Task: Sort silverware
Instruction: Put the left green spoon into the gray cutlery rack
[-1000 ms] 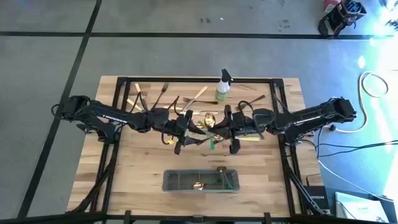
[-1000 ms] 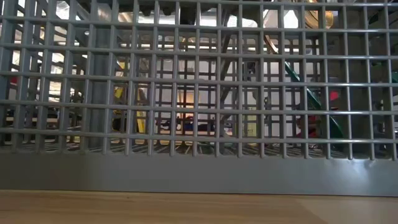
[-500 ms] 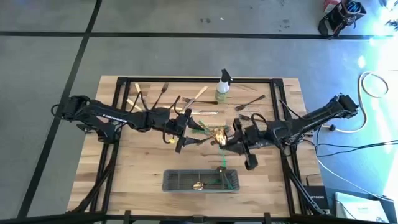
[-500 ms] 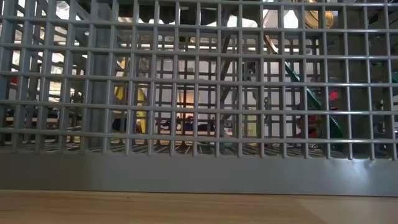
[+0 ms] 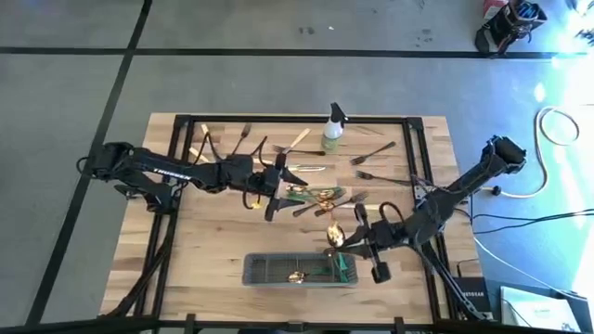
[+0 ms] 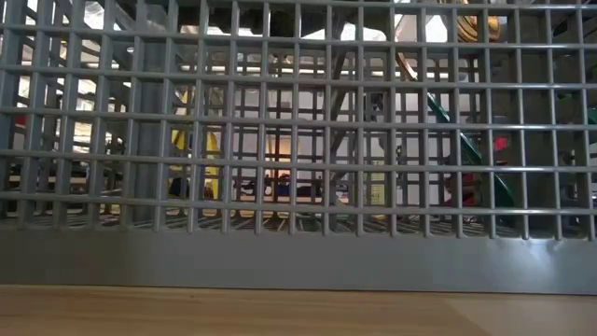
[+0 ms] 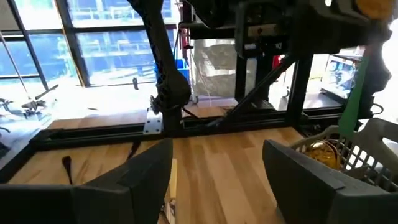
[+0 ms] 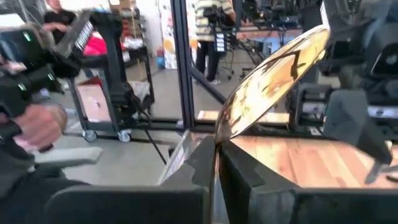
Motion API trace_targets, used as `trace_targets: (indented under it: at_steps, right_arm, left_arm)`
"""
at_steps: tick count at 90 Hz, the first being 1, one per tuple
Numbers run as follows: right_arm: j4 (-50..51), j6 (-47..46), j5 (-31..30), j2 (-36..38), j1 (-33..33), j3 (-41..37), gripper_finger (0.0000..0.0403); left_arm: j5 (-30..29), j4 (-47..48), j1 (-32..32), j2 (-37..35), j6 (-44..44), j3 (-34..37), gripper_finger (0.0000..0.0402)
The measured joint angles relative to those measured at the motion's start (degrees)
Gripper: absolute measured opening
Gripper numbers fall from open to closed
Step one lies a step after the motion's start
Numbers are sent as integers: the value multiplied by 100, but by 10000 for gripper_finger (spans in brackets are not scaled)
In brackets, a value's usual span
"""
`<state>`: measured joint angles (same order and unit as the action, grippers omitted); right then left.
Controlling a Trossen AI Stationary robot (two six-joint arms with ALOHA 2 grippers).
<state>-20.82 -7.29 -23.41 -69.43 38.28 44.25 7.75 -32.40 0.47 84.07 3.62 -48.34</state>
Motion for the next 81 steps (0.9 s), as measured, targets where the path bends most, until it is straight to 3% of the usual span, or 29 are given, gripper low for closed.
trace_targets:
  at_steps: [31, 58, 81]
  right_arm:
    - [141, -3, -84, -548, 9, 0, 0]
    - [902, -166, -184, -559, 280, 0, 0]
    - [750, -264, -246, -557, 310, 2, 0]
  left_arm:
    - [4, 56, -102, 92, 151, 0, 235]
    - [2, 104, -134, 330, 107, 9, 235]
    - [4, -30, -162, 382, 90, 7, 235]
